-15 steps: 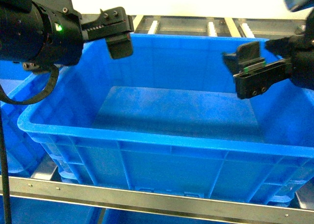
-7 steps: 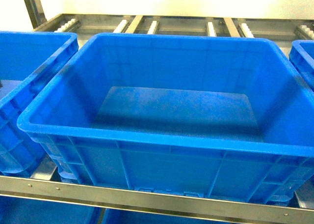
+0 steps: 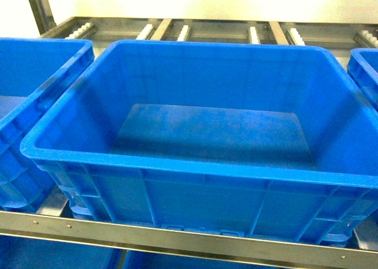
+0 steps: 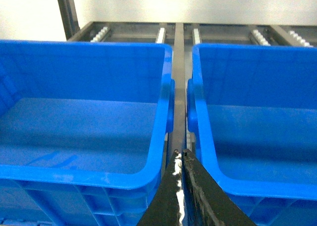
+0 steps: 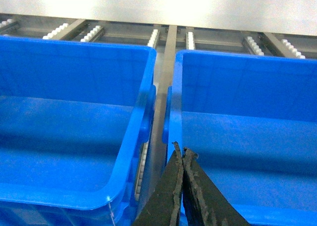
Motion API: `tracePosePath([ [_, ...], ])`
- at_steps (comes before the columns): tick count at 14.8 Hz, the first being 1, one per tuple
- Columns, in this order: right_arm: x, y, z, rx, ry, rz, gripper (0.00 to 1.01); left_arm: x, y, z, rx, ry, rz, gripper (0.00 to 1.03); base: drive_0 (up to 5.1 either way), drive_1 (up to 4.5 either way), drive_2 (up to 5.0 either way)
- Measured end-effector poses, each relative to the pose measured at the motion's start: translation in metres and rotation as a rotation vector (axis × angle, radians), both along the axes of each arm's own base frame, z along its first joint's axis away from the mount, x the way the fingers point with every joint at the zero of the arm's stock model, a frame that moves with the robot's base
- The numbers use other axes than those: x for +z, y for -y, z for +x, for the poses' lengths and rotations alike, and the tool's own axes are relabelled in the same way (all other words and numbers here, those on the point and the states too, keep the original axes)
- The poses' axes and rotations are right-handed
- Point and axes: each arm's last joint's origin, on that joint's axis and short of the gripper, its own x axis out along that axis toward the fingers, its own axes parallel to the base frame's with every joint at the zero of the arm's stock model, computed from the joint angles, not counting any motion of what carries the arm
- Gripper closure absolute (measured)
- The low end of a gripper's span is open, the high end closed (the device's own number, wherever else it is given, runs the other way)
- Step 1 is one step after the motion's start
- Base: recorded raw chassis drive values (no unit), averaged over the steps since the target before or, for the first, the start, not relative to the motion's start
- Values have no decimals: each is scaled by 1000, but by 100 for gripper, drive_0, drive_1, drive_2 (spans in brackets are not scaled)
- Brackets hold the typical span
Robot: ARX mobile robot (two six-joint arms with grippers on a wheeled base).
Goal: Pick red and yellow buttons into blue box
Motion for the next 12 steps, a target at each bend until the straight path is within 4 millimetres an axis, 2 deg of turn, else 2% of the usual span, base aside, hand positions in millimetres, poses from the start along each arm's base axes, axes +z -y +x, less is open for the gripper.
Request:
tracePosePath([
  [2,1,0,-8,3,4,0,99,6,0,-8,-6,31,0,101,0,0,0],
  [5,1,0,-18,3,2,0,99,3,0,-20,-6,14,0,101,0,0,0],
  [12,9,0,-40,3,29,0,99,12,0,-43,-6,47,0,101,0,0,0],
])
